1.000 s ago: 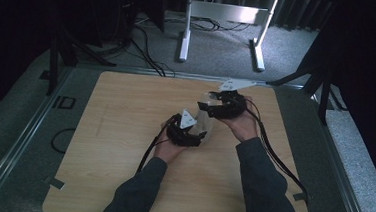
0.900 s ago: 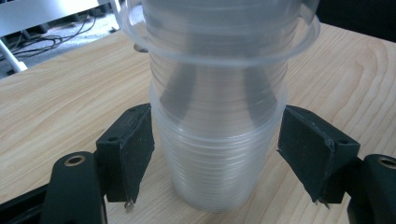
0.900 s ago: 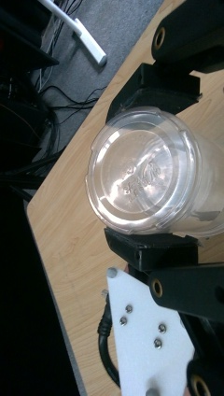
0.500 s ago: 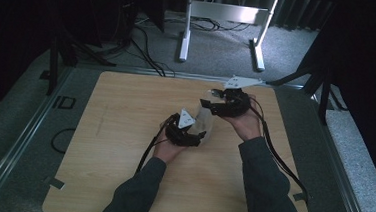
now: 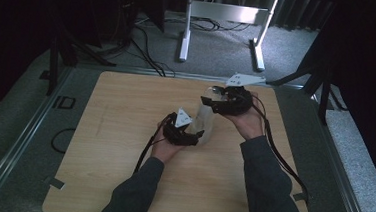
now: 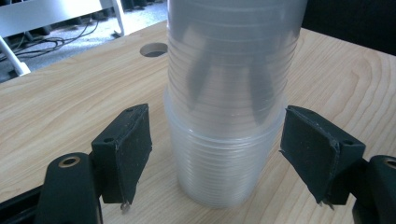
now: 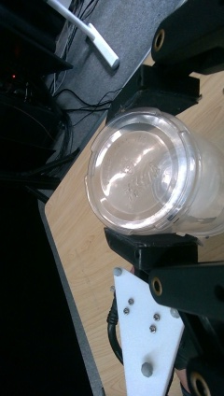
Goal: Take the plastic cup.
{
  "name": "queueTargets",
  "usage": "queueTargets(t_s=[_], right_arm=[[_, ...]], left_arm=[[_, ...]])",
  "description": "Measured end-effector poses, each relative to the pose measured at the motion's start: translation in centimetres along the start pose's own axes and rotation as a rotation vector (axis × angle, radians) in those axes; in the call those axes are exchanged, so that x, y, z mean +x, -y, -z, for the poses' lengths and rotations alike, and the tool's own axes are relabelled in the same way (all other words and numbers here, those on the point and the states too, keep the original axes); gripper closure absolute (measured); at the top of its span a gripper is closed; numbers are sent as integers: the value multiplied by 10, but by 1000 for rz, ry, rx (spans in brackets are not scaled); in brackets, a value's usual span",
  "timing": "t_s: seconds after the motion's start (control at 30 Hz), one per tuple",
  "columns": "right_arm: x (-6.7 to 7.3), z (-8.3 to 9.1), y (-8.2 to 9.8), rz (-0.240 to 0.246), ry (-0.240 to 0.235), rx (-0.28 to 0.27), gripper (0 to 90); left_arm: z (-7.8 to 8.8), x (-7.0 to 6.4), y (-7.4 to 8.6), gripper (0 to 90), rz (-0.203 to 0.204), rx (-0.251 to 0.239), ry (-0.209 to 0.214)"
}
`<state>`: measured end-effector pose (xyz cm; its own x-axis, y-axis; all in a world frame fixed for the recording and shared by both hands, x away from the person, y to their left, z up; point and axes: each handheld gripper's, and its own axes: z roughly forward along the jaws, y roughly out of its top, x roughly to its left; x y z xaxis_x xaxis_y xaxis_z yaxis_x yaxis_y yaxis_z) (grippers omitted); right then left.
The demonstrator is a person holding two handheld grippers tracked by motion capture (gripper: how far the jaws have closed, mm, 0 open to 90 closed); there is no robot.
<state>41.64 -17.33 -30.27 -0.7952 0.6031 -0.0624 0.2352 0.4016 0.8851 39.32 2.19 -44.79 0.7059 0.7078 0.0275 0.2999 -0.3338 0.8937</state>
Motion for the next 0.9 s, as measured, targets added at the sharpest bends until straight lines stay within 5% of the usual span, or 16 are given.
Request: queueTargets(t_s=[0.9], right_arm=[[-1,20,-15,8,-11,-46,411]], left_arm=[[15,6,-1,265,16,-18,26]])
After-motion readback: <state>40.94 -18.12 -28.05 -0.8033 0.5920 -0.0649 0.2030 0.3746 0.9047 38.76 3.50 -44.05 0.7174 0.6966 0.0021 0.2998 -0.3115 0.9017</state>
